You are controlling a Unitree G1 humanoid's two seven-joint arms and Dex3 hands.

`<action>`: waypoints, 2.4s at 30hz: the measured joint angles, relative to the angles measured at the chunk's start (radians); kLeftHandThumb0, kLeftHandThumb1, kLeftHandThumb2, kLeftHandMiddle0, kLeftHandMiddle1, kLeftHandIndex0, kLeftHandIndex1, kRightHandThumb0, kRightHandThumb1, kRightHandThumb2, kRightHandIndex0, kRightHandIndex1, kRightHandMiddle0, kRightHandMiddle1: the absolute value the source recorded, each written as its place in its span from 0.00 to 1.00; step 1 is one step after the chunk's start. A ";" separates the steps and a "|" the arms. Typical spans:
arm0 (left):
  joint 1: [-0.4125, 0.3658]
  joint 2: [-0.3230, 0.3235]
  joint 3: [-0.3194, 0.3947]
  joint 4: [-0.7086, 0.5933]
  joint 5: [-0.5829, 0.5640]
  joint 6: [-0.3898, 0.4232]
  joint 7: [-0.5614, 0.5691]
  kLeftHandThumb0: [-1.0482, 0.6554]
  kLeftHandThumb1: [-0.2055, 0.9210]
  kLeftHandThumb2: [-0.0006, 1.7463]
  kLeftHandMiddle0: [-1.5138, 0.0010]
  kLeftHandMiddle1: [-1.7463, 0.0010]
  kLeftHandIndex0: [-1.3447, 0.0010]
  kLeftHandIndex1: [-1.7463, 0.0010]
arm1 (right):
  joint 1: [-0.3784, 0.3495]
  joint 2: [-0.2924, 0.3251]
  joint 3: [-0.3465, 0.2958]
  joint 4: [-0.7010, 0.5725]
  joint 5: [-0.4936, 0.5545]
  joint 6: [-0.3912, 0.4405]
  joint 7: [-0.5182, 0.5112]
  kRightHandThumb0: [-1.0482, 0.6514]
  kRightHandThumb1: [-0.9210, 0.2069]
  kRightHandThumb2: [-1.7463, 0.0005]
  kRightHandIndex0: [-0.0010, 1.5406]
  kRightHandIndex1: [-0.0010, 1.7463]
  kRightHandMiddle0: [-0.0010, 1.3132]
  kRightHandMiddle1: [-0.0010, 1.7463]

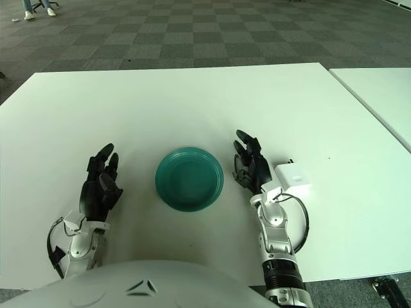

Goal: Put the charger into the plate.

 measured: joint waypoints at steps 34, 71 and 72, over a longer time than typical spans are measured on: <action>-0.073 0.001 0.010 0.041 -0.024 0.006 -0.027 0.07 1.00 0.56 0.79 0.99 1.00 0.52 | -0.074 -0.281 0.004 -0.112 -0.788 -0.321 -0.464 0.12 0.00 0.67 0.22 0.02 0.00 0.53; -0.077 -0.001 0.024 0.055 -0.040 0.005 -0.067 0.10 1.00 0.56 0.81 1.00 1.00 0.52 | 0.082 -0.407 -0.005 -0.395 -1.263 0.225 -0.535 0.08 0.00 0.59 0.23 0.01 0.00 0.45; -0.077 0.000 0.024 0.054 -0.040 0.005 -0.068 0.11 1.00 0.56 0.81 1.00 1.00 0.53 | 0.079 -0.408 0.001 -0.356 -1.262 0.225 -0.557 0.07 0.00 0.59 0.23 0.01 0.00 0.46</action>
